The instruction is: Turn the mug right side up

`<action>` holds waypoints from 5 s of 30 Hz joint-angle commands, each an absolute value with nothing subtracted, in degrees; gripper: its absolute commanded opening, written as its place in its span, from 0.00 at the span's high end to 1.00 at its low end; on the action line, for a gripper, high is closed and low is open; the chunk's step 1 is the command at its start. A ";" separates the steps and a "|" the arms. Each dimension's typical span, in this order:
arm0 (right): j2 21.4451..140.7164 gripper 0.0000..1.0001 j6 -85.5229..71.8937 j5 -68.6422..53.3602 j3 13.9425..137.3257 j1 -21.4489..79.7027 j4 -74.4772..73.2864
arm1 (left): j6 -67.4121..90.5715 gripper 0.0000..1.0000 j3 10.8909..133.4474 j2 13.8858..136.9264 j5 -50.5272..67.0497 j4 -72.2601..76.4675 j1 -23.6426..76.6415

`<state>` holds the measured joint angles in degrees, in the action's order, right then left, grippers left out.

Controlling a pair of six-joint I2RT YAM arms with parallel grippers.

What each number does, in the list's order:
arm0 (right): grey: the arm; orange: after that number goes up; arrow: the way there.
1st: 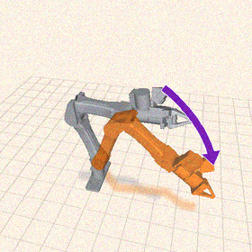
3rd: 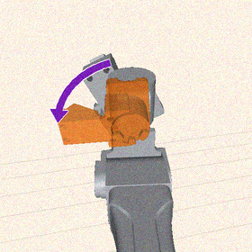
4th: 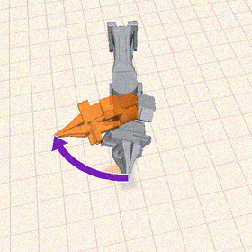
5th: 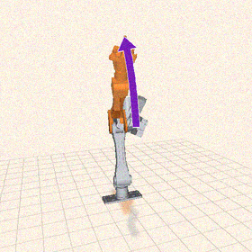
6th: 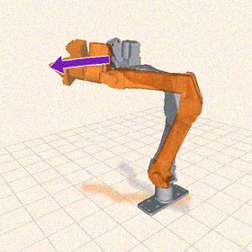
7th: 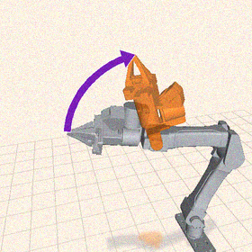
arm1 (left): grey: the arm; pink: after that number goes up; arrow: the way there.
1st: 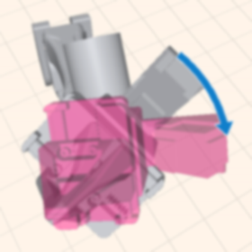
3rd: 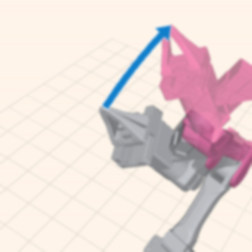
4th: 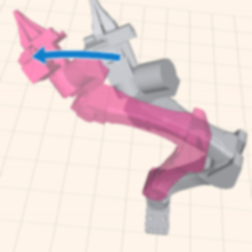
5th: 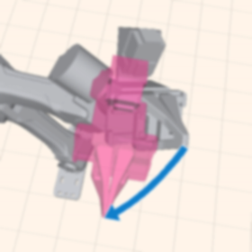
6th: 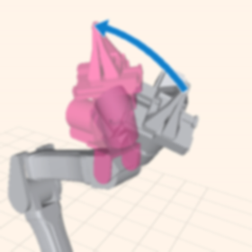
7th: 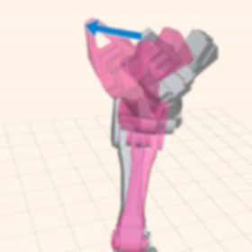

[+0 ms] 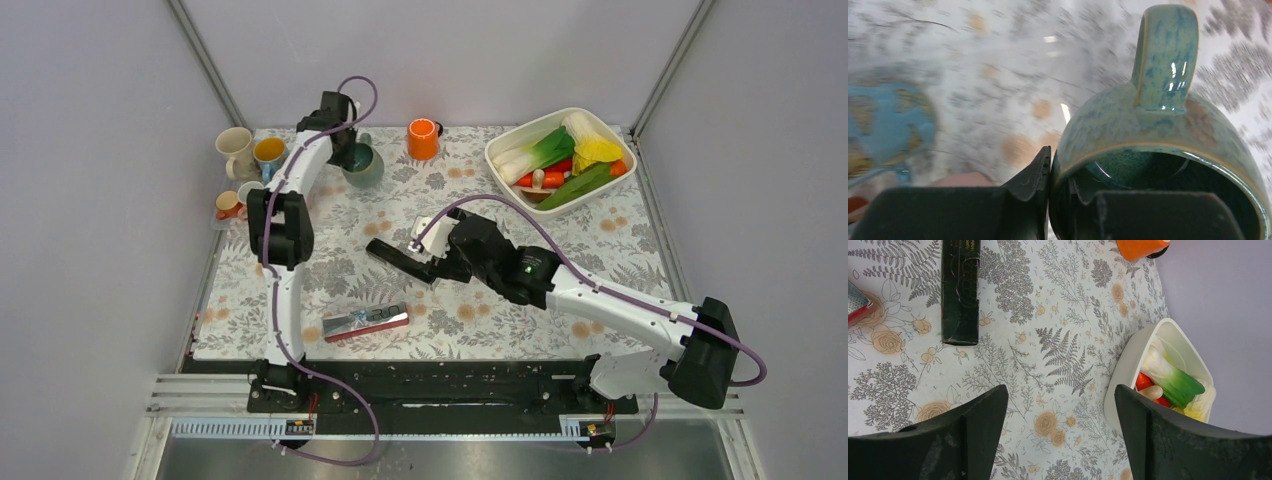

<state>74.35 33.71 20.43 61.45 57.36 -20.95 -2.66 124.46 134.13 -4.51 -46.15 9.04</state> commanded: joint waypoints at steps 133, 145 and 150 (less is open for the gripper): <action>158.25 0.20 -47.49 -37.29 145.69 21.09 -1.93 | -10.71 0.01 121.64 123.49 22.54 -40.87 8.52; 151.17 0.34 -48.26 -41.89 129.92 23.18 0.33 | -9.05 0.01 121.21 123.76 22.03 -40.19 8.53; 147.12 0.37 -44.54 -40.61 125.16 25.44 0.35 | -2.68 0.08 120.41 124.37 22.40 -40.96 8.61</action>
